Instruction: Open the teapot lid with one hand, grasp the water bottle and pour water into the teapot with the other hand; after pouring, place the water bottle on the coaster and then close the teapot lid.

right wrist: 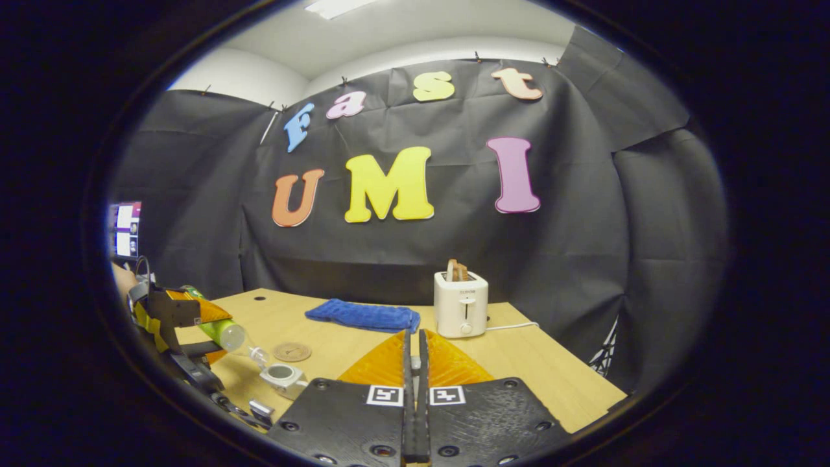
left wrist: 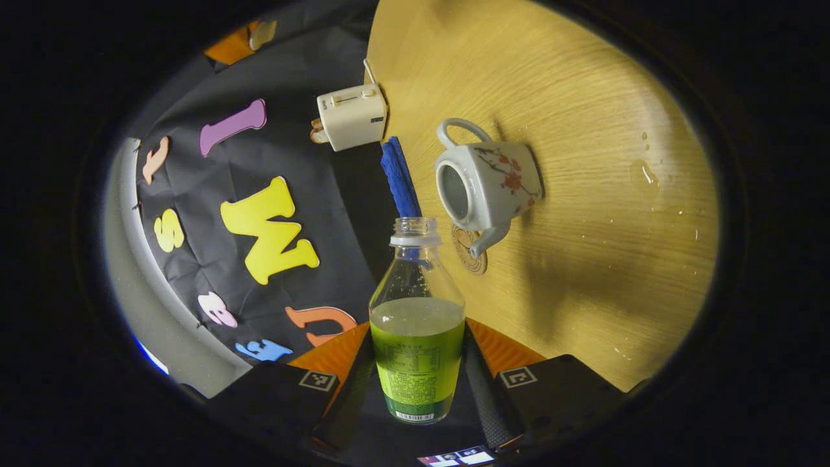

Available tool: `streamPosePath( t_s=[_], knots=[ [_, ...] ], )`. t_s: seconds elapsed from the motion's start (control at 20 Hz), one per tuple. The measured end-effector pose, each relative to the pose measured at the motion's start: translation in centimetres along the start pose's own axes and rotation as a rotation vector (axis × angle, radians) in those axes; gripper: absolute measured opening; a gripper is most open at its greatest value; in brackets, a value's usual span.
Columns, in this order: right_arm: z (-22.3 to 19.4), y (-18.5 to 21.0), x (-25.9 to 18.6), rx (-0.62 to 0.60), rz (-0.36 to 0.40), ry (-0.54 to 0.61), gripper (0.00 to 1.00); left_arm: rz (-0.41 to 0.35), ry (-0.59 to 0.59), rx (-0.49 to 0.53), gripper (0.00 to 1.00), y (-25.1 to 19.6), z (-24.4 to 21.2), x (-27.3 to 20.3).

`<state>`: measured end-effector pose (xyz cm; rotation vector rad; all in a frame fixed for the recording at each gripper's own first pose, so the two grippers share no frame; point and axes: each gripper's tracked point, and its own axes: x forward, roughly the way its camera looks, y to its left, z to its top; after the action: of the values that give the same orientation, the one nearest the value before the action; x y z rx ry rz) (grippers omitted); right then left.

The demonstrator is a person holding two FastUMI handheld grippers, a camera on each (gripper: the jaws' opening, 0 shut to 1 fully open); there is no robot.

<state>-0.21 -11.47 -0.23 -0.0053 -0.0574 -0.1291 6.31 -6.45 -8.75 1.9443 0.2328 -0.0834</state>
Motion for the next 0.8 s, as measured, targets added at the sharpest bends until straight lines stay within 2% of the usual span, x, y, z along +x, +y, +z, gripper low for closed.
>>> streamPosePath(
  t_s=[0.2, 0.8],
  knots=[
    [0.4, -0.3, -0.3, 0.003, -0.006, -0.011, 0.0, -0.022, 0.006, 0.138, 0.76, 0.2, 0.3, 0.6],
    [0.8, -0.9, -0.6, 0.003, -0.016, -0.014, 0.0, 0.044, 0.026, 0.324, 0.76, 3.9, 1.6, -0.5]
  ],
)
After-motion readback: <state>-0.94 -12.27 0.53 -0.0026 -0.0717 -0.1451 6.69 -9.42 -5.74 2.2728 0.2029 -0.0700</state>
